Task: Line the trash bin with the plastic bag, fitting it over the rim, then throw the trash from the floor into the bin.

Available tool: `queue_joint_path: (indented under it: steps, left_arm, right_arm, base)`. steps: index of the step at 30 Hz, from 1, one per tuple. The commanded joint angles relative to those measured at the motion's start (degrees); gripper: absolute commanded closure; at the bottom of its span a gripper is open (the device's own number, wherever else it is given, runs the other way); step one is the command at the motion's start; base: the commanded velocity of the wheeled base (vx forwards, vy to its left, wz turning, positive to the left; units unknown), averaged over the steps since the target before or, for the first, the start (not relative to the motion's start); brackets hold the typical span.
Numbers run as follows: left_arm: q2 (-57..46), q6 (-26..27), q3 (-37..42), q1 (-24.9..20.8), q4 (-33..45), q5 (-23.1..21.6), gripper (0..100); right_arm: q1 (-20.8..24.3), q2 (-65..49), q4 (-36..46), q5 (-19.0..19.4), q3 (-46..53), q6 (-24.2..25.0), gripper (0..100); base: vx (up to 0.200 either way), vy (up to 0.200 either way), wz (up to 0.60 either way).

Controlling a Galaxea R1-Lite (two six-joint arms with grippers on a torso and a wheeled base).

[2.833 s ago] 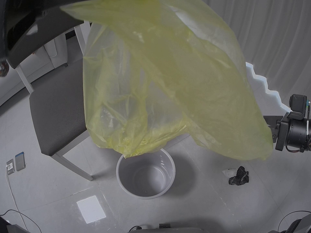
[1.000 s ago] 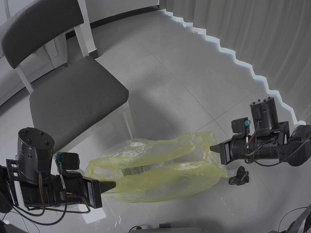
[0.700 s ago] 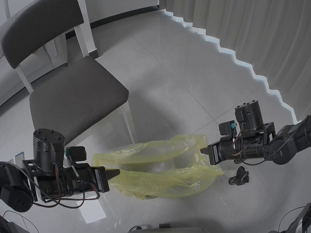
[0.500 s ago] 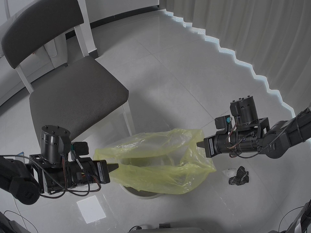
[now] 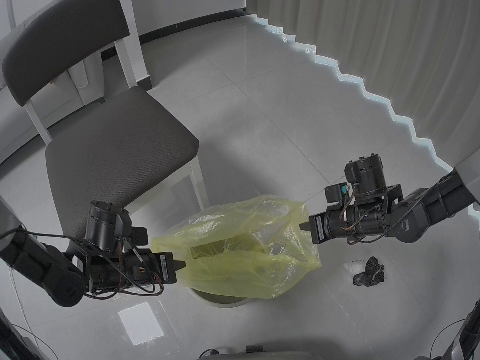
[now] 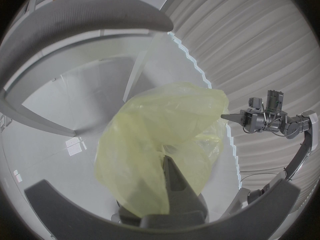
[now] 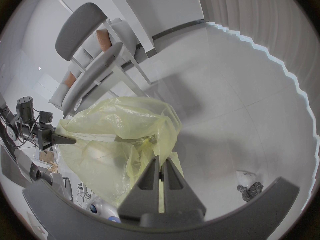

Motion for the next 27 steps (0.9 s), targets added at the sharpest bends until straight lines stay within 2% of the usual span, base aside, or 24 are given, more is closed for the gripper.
queue_joint_path:
  steps: [1, 8, 20, 23, 27]
  left_arm:
    - [8.15, 0.01, 0.8, 0.18, -3.57, -0.04, 100]
    - [6.48, 0.1, 4.57, -0.43, -4.27, -0.74, 100]
    - [13.6, 2.73, 4.05, 0.36, -5.76, -0.92, 100]
    - [17.12, 5.11, 3.52, 2.38, -10.77, -1.09, 100]
    - [21.16, 10.73, 2.38, 4.4, -12.88, -0.92, 100]
  right_arm:
    - [-0.02, 5.79, -0.89, 0.15, -0.83, -0.21, 100]
    - [-0.02, 4.73, -0.28, 0.15, 1.55, -1.09, 100]
    - [1.04, 9.48, -0.98, 0.15, 2.16, -1.88, 100]
    - [1.12, 12.47, -1.07, 0.23, -0.56, -1.7, 100]
    - [0.95, 15.81, -0.98, 0.23, -3.2, -1.7, 100]
  base:
    - [0.0, 0.0, 0.0]
    - [0.0, 0.0, 0.0]
    - [0.0, 0.0, 0.0]
    - [0.0, 0.0, 0.0]
    - [0.0, 0.0, 0.0]
